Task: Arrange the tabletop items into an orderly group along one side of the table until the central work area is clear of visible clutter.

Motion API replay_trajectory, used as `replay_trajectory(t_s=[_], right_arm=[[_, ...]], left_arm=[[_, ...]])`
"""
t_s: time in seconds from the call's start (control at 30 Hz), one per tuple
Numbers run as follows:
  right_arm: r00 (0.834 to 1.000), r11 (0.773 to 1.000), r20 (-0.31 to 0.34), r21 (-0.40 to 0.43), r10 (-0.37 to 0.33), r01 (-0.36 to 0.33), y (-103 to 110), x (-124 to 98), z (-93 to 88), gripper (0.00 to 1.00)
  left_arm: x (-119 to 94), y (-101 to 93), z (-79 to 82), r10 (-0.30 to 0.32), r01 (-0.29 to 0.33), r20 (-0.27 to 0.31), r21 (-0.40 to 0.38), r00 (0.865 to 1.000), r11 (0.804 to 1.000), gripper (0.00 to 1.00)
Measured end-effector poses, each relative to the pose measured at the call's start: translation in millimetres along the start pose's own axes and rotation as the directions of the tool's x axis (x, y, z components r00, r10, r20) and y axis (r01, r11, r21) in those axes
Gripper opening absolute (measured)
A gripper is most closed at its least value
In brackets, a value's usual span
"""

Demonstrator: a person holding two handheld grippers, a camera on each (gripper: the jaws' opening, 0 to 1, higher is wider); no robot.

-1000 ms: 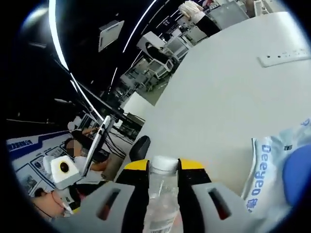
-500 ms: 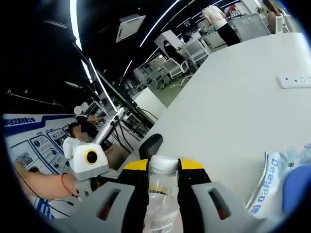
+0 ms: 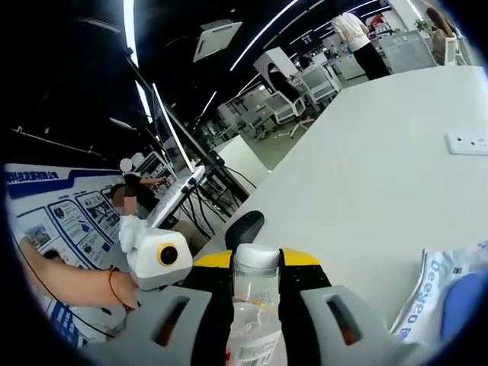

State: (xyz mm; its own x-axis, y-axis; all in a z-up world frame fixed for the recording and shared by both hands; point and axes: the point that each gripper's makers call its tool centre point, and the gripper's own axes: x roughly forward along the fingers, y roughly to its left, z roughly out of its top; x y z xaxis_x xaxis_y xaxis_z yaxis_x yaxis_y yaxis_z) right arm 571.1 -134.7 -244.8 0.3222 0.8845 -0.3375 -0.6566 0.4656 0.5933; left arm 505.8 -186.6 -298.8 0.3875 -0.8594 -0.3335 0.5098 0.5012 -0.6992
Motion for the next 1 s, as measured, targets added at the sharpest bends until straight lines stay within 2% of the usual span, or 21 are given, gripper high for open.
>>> replay_trajectory(t_s=[0.23,0.47,0.6,0.8,0.9,0.93,1.0], right_arm=[[1.0,0.999,0.009,-0.047,0.008,-0.007,8.7,-4.9,8.4,0.19],[1.0,0.988,0.018,-0.152,0.021,-0.019,24.8,-14.2,19.2,0.18],[0.999,0.974,0.039,-0.225,0.028,-0.019,33.9,-18.4,27.3,0.18],[0.996,0.947,0.074,-0.321,0.045,-0.019,41.8,-23.2,40.2,0.19],[0.993,0.924,0.103,-0.381,0.058,-0.014,46.7,-25.9,50.5,0.19],[0.993,0.919,0.107,-0.393,0.057,-0.011,46.8,-26.3,52.4,0.19],[0.992,0.911,0.113,-0.413,0.059,-0.007,47.4,-26.7,56.8,0.19]], left_arm=[[-2.9,-1.6,7.4,0.004,-0.006,0.026,0.043,1.0,0.999,0.43],[-3.3,-1.8,17.1,0.024,-0.027,0.024,0.128,0.999,0.991,0.42],[-3.0,-1.8,24.0,0.024,-0.029,0.03,0.173,0.999,0.985,0.41],[-4.0,-3.0,44.0,0.03,-0.049,0.069,0.288,0.997,0.956,0.41],[-3.6,-3.1,51.6,0.025,-0.051,0.085,0.319,0.996,0.946,0.41],[-2.8,-2.3,57.9,0.028,-0.061,0.098,0.348,0.995,0.936,0.41],[-1.2,-2.6,63.9,0.014,-0.05,0.105,0.357,0.994,0.933,0.41]])
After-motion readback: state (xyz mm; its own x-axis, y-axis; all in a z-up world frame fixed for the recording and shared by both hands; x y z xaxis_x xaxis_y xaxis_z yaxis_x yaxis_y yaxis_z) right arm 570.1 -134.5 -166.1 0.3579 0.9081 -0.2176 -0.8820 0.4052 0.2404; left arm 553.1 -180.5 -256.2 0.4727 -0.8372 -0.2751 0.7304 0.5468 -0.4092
